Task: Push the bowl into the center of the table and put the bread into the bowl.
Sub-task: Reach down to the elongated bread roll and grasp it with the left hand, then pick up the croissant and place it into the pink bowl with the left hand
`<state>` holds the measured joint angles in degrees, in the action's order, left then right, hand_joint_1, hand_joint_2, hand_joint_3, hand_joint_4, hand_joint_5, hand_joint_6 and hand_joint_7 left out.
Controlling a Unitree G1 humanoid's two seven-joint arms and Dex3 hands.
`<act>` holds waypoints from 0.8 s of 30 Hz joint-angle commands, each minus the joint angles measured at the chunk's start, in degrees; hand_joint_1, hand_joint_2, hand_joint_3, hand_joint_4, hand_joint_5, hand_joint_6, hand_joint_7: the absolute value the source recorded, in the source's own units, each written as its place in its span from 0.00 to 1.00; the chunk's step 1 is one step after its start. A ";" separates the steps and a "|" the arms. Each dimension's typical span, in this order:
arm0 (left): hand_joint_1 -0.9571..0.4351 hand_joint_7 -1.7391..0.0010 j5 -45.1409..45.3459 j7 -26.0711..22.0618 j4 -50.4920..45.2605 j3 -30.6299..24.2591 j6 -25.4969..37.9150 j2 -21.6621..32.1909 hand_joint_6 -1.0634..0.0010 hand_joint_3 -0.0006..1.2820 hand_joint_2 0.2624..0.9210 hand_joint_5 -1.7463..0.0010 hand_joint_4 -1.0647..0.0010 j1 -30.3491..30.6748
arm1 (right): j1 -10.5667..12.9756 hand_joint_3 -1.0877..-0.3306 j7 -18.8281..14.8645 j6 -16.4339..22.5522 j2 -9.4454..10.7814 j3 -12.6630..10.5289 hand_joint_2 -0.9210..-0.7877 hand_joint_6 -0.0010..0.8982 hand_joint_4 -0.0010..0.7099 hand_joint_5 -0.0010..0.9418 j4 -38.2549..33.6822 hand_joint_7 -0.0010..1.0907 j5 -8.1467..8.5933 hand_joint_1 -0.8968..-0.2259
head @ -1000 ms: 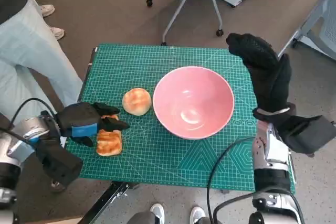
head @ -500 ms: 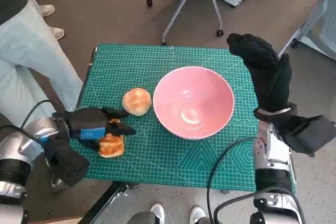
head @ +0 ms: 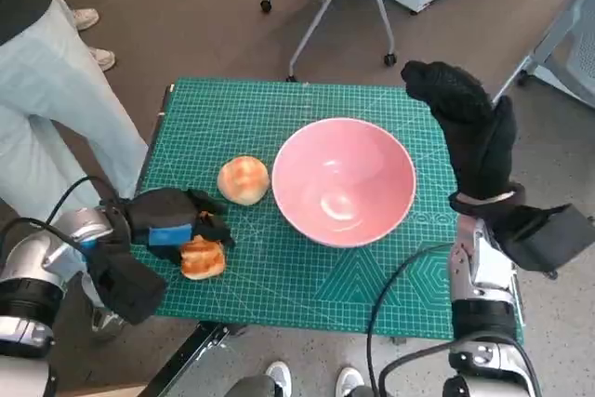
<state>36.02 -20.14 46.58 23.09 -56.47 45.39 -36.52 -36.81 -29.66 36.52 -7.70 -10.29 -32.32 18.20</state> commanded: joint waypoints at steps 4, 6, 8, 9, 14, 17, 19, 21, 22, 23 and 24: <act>0.69 0.40 -5.26 -5.13 -5.52 -1.47 1.60 2.39 0.32 0.04 0.99 0.32 0.36 2.72 | 0.93 0.46 -0.83 -0.57 -0.29 -0.45 0.00 0.05 0.27 0.00 -1.00 0.53 0.82 0.33; 0.69 0.40 -7.07 -6.21 -7.30 -2.12 2.02 2.79 0.32 0.04 0.99 0.32 0.36 3.33 | 0.92 0.46 -0.84 -0.53 -0.22 -0.50 0.00 0.05 0.27 0.00 -1.03 0.52 0.76 0.33; 0.69 0.39 -10.73 -8.04 -10.55 -3.42 2.37 3.62 0.31 0.03 0.99 0.33 0.37 4.12 | 0.92 0.46 -0.77 -0.43 -0.12 -0.53 0.00 0.05 0.27 0.00 -1.11 0.52 0.63 0.33; 0.69 0.38 -11.80 -8.71 -11.59 -3.84 2.63 3.84 0.31 0.03 0.99 0.34 0.37 4.42 | 0.91 0.46 -0.77 -0.40 -0.10 -0.55 0.00 0.05 0.27 0.00 -1.15 0.52 0.60 0.33; 0.69 0.36 -20.40 -13.06 -19.37 -7.18 5.67 5.26 0.31 0.03 1.00 0.36 0.37 5.57 | 0.82 0.46 -0.94 -0.25 -0.20 -0.76 0.00 0.06 0.27 0.00 -1.48 0.52 0.59 0.33; 0.69 0.36 -25.90 -15.24 -23.94 -9.75 7.93 5.86 0.31 0.02 1.00 0.36 0.35 5.59 | 0.65 0.46 -1.18 -0.31 -0.35 -0.96 0.00 0.06 0.27 0.00 -1.77 0.52 0.83 0.33; 0.69 0.37 -29.15 -15.74 -26.52 -11.80 8.94 5.83 0.30 0.02 0.99 0.38 0.34 4.91 | 0.61 0.46 -1.35 -0.39 -0.47 -1.12 0.00 0.06 0.27 0.00 -1.81 0.52 1.04 0.33; 0.69 0.37 -32.08 -16.06 -28.61 -13.66 10.06 5.44 0.28 0.01 0.98 0.41 0.31 3.84 | 0.59 0.47 -1.51 -0.48 -0.57 -1.25 0.00 0.06 0.27 0.00 -1.78 0.52 1.22 0.33; 0.69 0.37 -33.07 -16.28 -29.33 -14.30 10.67 5.17 0.27 0.01 0.97 0.42 0.29 3.41 | 0.55 0.47 -1.58 -0.51 -0.61 -1.31 0.00 0.06 0.27 0.00 -1.80 0.52 1.30 0.33; 0.69 0.37 -34.29 -16.37 -30.11 -15.05 11.51 4.64 0.27 0.01 0.97 0.42 0.29 2.55 | 0.56 0.47 -1.63 -0.55 -0.64 -1.34 0.00 0.06 0.27 0.00 -1.75 0.52 1.39 0.33; 0.69 0.38 -35.11 -16.50 -30.68 -15.58 12.19 4.22 0.26 0.01 0.96 0.43 0.27 1.96 | 0.53 0.47 -1.69 -0.58 -0.69 -1.37 0.00 0.06 0.27 0.00 -1.79 0.52 1.47 0.33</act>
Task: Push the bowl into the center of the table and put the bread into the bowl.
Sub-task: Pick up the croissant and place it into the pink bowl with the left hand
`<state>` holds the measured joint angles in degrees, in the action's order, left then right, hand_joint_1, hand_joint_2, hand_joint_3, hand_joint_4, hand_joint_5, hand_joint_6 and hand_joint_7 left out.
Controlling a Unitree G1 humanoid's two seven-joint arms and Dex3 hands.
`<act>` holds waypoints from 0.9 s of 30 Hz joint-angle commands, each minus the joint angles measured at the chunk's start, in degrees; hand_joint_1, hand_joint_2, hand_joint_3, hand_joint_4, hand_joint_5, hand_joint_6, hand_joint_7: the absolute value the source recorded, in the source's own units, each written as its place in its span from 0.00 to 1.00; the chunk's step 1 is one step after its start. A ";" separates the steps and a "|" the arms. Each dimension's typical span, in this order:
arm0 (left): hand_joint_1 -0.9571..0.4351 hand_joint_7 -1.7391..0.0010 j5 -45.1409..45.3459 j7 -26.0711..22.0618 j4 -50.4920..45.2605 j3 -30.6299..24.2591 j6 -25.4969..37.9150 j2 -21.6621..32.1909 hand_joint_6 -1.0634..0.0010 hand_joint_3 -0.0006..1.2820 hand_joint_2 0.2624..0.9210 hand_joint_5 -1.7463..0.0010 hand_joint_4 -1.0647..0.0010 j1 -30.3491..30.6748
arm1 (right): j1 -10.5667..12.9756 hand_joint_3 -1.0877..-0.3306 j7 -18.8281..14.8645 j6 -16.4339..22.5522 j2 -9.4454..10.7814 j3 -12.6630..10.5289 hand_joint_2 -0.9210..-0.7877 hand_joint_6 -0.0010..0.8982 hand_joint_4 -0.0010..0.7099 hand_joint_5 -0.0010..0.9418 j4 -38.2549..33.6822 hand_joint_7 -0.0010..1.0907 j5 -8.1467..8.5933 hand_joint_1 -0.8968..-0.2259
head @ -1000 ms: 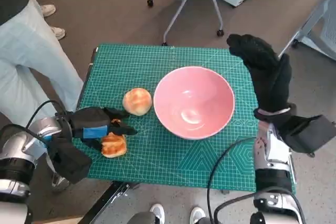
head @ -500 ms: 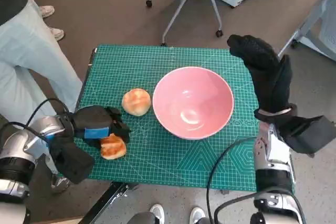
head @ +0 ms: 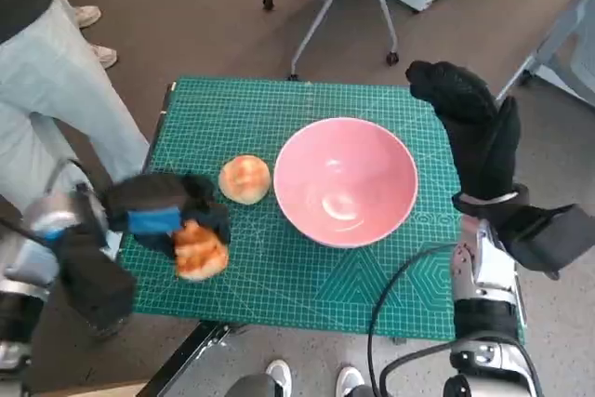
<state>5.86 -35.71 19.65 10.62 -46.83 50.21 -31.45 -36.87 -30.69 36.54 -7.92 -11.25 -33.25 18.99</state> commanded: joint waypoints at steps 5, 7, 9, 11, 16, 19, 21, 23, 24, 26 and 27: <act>0.69 0.38 -7.08 -0.39 -5.02 -4.86 5.67 -4.01 0.25 0.00 0.96 0.44 0.27 -7.58 | 0.46 0.47 -0.98 -0.62 -0.71 -0.54 0.00 0.06 0.27 0.00 -1.09 0.52 1.13 0.34; 0.69 0.38 -6.02 0.96 -4.80 -5.16 6.25 -6.26 0.25 0.00 0.96 0.44 0.27 -10.43 | 0.39 0.47 -1.13 -0.53 -0.78 -0.60 0.00 0.06 0.27 0.00 -1.38 0.52 1.31 0.34; 0.69 0.37 -4.56 2.34 -4.20 -5.14 6.42 -8.61 0.26 0.00 0.97 0.43 0.28 -13.45 | 0.40 0.47 -1.18 -0.43 -0.76 -0.62 0.00 0.06 0.27 0.00 -1.54 0.52 1.40 0.34; 0.69 0.36 -3.88 2.94 -3.01 -4.74 6.27 -10.82 0.28 0.01 0.97 0.43 0.28 -16.15 | 0.45 0.47 -1.12 -0.30 -0.73 -0.63 0.00 0.06 0.27 0.00 -1.62 0.51 1.35 0.34; 0.69 0.35 -4.14 2.88 0.22 -3.24 6.85 -16.95 0.29 0.01 0.98 0.43 0.29 -21.99 | 0.50 0.47 -1.13 -0.20 -0.61 -0.71 0.00 0.06 0.27 0.00 -1.80 0.51 1.38 0.34; 0.69 0.34 -1.65 3.72 3.07 -1.83 6.45 -20.44 0.29 0.01 0.98 0.43 0.29 -25.52 | 0.57 0.47 -1.18 -0.24 -0.47 -0.72 0.00 0.06 0.27 0.00 -1.73 0.51 1.47 0.34; 0.69 0.35 0.34 4.43 5.54 -0.90 6.37 -22.45 0.28 0.00 0.98 0.44 0.28 -27.51 | 0.65 0.47 -1.16 -0.25 -0.38 -0.70 0.00 0.06 0.27 0.00 -1.57 0.51 1.48 0.34; 0.69 0.35 2.72 5.46 8.69 0.17 5.88 -24.19 0.28 0.00 0.98 0.44 0.29 -29.44 | 0.78 0.47 -1.08 -0.32 -0.26 -0.65 0.00 0.06 0.27 0.00 -1.30 0.51 1.48 0.35; 0.69 0.35 3.81 5.97 10.23 0.62 5.45 -24.86 0.29 0.00 0.98 0.44 0.29 -30.27 | 0.83 0.47 -1.03 -0.37 -0.21 -0.63 0.00 0.06 0.27 0.00 -1.16 0.51 1.47 0.35; 0.69 0.34 6.70 7.26 14.38 1.97 3.82 -26.22 0.30 0.00 0.99 0.43 0.30 -32.47 | 0.96 0.47 -0.96 -0.48 -0.13 -0.59 0.00 0.07 0.28 0.01 -0.92 0.51 1.49 0.35; 0.69 0.34 8.31 7.98 16.72 2.83 3.05 -26.96 0.30 0.00 0.99 0.43 0.30 -33.71 | 1.04 0.47 -0.95 -0.53 -0.09 -0.58 0.00 0.07 0.28 0.01 -0.80 0.51 1.52 0.35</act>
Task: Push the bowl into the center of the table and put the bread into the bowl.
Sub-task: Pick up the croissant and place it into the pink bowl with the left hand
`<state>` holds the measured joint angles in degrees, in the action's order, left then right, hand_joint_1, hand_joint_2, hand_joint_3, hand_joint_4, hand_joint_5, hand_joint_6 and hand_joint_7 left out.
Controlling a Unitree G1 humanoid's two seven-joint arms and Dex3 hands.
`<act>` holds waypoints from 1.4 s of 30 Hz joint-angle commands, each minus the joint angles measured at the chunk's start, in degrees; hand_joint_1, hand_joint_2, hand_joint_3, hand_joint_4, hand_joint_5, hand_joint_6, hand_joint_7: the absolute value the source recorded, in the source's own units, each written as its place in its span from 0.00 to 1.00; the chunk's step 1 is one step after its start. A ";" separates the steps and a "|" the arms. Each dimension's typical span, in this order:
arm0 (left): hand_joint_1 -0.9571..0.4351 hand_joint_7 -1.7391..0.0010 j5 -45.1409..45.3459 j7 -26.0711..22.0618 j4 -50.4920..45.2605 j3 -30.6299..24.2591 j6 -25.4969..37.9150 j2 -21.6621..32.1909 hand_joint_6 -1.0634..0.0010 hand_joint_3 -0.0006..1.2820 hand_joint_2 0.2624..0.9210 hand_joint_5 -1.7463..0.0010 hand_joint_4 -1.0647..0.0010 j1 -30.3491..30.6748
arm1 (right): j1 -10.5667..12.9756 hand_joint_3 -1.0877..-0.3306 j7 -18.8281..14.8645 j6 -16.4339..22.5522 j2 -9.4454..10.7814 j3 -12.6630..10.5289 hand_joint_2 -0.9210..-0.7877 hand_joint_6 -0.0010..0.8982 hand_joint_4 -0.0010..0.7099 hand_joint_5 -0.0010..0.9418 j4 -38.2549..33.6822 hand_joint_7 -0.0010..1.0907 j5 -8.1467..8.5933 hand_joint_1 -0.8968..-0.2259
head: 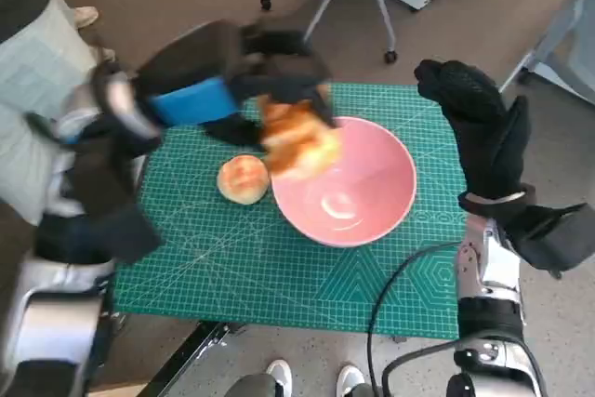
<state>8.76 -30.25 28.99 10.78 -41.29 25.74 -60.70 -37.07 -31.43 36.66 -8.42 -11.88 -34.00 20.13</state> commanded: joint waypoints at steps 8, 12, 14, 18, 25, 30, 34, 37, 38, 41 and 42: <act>0.69 0.29 11.79 5.60 21.87 6.76 -3.15 -7.67 0.37 0.04 1.00 0.40 0.35 -10.37 | 2.04 0.48 -0.10 -0.79 0.49 -0.03 0.00 0.07 0.28 0.01 1.00 0.50 0.54 0.35; 0.69 0.28 12.04 4.89 26.94 7.31 -0.97 -9.67 0.40 0.07 1.00 0.37 0.39 -11.26 | 2.54 0.48 0.21 -0.97 0.46 -0.07 0.00 0.07 0.28 0.01 1.80 0.49 0.46 0.35; 0.69 0.27 11.98 4.69 29.08 7.42 -0.49 -10.38 0.42 0.09 1.00 0.34 0.42 -11.21 | 2.81 0.48 0.32 -1.17 0.42 -0.11 0.00 0.07 0.29 0.01 2.29 0.49 0.48 0.35; 0.69 0.22 12.52 3.54 31.72 8.25 0.29 -10.95 0.51 0.17 1.00 0.25 0.57 -10.80 | 3.24 0.49 0.61 -1.49 0.31 -0.23 0.00 0.07 0.29 0.01 3.00 0.48 0.46 0.36; 0.64 0.71 14.54 1.57 32.82 10.38 1.99 -10.74 0.64 0.07 0.88 0.88 0.65 -9.93 | 3.58 0.49 0.89 -1.83 0.01 -0.77 0.00 0.08 0.29 0.01 3.30 0.47 0.54 0.36; 0.64 0.88 16.99 2.19 32.50 11.80 3.36 -9.72 0.68 0.02 0.86 0.98 0.74 -9.25 | 3.37 0.49 1.04 -1.65 0.08 -1.08 0.00 0.10 0.29 0.01 2.62 0.46 0.44 0.36; 0.62 0.93 17.84 2.18 32.23 12.28 4.35 -9.03 0.71 0.01 0.85 1.00 0.81 -8.78 | 3.22 0.50 1.26 -1.36 0.33 -1.12 0.00 0.10 0.29 0.01 2.22 0.46 0.22 0.36; 0.60 0.95 17.49 1.80 32.01 11.91 4.83 -8.51 0.73 0.01 0.85 1.00 0.85 -8.20 | 3.15 0.50 1.45 -1.21 0.51 -1.07 0.00 0.10 0.29 0.01 2.12 0.46 0.10 0.36; 0.59 0.95 17.39 1.72 31.92 11.79 4.97 -8.37 0.73 0.00 0.84 1.00 0.86 -8.05 | 3.13 0.49 1.49 -1.19 0.55 -1.05 0.00 0.10 0.29 0.01 2.11 0.45 0.08 0.36; 0.58 0.96 16.87 1.30 30.94 11.29 5.46 -7.57 0.74 0.00 0.84 1.00 0.89 -7.47 | 3.01 0.49 1.65 -1.14 0.71 -0.99 0.00 0.11 0.29 0.00 2.02 0.45 -0.02 0.36; 0.57 0.96 16.69 1.15 30.59 11.13 5.54 -7.34 0.75 0.00 0.84 1.00 0.90 -7.30 | 2.97 0.49 1.71 -1.11 0.75 -0.97 0.00 0.11 0.29 0.00 1.98 0.45 -0.06 0.36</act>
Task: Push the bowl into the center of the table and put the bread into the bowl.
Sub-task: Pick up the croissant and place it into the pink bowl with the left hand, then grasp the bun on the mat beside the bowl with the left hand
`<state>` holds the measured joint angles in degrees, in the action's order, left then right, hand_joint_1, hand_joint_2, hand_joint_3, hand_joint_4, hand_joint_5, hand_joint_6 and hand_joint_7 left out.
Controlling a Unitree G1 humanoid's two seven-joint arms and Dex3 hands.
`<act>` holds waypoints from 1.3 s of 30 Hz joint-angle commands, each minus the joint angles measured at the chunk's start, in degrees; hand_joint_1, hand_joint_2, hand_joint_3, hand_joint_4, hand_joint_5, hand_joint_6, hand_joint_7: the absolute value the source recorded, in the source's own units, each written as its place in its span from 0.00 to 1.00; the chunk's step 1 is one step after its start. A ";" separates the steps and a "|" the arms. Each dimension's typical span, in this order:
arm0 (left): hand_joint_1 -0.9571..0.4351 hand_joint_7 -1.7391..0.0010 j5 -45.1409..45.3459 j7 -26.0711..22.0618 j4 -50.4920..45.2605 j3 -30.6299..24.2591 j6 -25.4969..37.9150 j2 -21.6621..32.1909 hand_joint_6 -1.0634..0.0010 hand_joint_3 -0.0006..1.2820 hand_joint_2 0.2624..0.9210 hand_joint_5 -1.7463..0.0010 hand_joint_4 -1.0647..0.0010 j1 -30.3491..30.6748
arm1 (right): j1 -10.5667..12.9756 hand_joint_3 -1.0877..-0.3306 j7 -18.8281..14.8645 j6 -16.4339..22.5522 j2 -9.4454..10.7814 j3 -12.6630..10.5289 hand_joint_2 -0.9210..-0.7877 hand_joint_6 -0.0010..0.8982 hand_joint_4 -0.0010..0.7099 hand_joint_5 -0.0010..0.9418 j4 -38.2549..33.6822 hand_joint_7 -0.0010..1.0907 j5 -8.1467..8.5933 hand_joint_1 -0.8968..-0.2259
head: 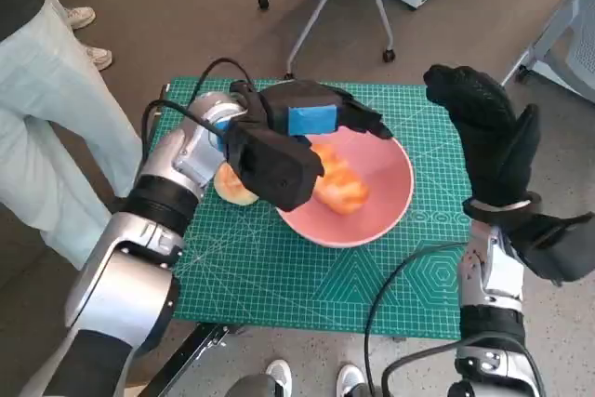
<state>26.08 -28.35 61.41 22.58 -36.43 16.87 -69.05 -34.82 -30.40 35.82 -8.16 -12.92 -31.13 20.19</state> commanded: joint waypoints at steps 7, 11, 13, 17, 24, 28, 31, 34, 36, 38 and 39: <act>0.57 0.97 -4.03 -3.12 -4.78 -3.35 -0.99 4.51 0.75 0.00 0.84 1.00 0.92 2.70 | 0.34 0.49 1.06 -0.23 0.88 0.35 0.00 0.11 0.29 0.00 -1.23 0.44 -0.36 0.35; 0.57 0.98 -6.74 -5.05 -7.41 -5.35 -1.76 6.84 0.75 0.00 0.84 1.00 0.92 4.11 | 0.32 0.50 0.93 -0.27 1.09 0.47 0.00 0.10 0.29 0.00 -1.26 0.44 -0.23 0.34; 0.58 0.98 -8.27 -6.22 -9.24 -6.49 -1.83 8.18 0.75 0.00 0.83 1.00 0.91 5.07 | 0.47 0.51 0.74 -0.28 1.15 0.51 0.00 0.10 0.29 0.00 -1.11 0.43 -0.05 0.35; 0.60 0.98 -11.16 -8.33 -13.34 -8.82 -0.99 11.09 0.74 0.00 0.82 1.00 0.91 7.42 | 0.64 0.51 0.22 -0.20 1.07 0.46 0.00 0.10 0.28 0.00 -1.08 0.43 0.39 0.35; 0.63 0.98 -11.29 -6.98 -16.40 -11.37 1.30 15.82 0.73 0.00 0.82 0.99 0.89 11.04 | 0.45 0.52 -0.75 -0.26 0.69 0.14 0.00 0.10 0.28 0.00 -1.87 0.43 1.08 0.35; 0.63 0.98 -11.62 -6.77 -16.94 -12.53 2.95 17.49 0.73 0.00 0.82 1.00 0.89 12.78 | 0.27 0.52 -1.10 -0.48 0.71 0.04 0.00 0.11 0.28 0.00 -2.05 0.43 1.34 0.35; 0.62 0.98 -11.62 -6.66 -17.24 -13.02 3.69 18.30 0.73 0.00 0.82 1.00 0.90 13.80 | 0.19 0.52 -1.31 -0.60 0.79 -0.01 0.00 0.12 0.28 0.00 -2.10 0.43 1.46 0.35; 0.62 0.98 -11.64 -6.67 -17.66 -13.09 4.05 18.39 0.73 0.00 0.82 1.00 0.90 14.05 | 0.18 0.52 -1.39 -0.61 0.79 -0.03 0.00 0.12 0.28 0.00 -2.12 0.42 1.52 0.35; 0.62 0.98 -11.67 -6.67 -17.86 -13.08 4.21 18.42 0.73 0.00 0.82 1.00 0.90 14.14 | 0.18 0.52 -1.42 -0.60 0.78 -0.02 0.00 0.12 0.28 0.00 -2.13 0.42 1.56 0.35; 0.62 0.99 -11.23 -5.87 -17.57 -13.23 4.10 19.11 0.73 0.00 0.82 1.00 0.90 15.09 | 0.05 0.52 -1.40 -0.75 0.80 0.06 0.00 0.12 0.28 0.00 -2.14 0.42 1.50 0.35; 0.61 0.99 -10.54 -4.76 -17.08 -13.27 3.79 19.68 0.73 0.00 0.82 1.00 0.90 16.00 | -0.10 0.52 -1.47 -0.89 0.75 0.08 0.00 0.12 0.28 0.00 -2.26 0.42 1.51 0.35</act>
<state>14.99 -35.09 44.80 10.00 -32.30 35.46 -54.74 -35.07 -31.36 35.86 -7.46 -12.94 -32.35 21.26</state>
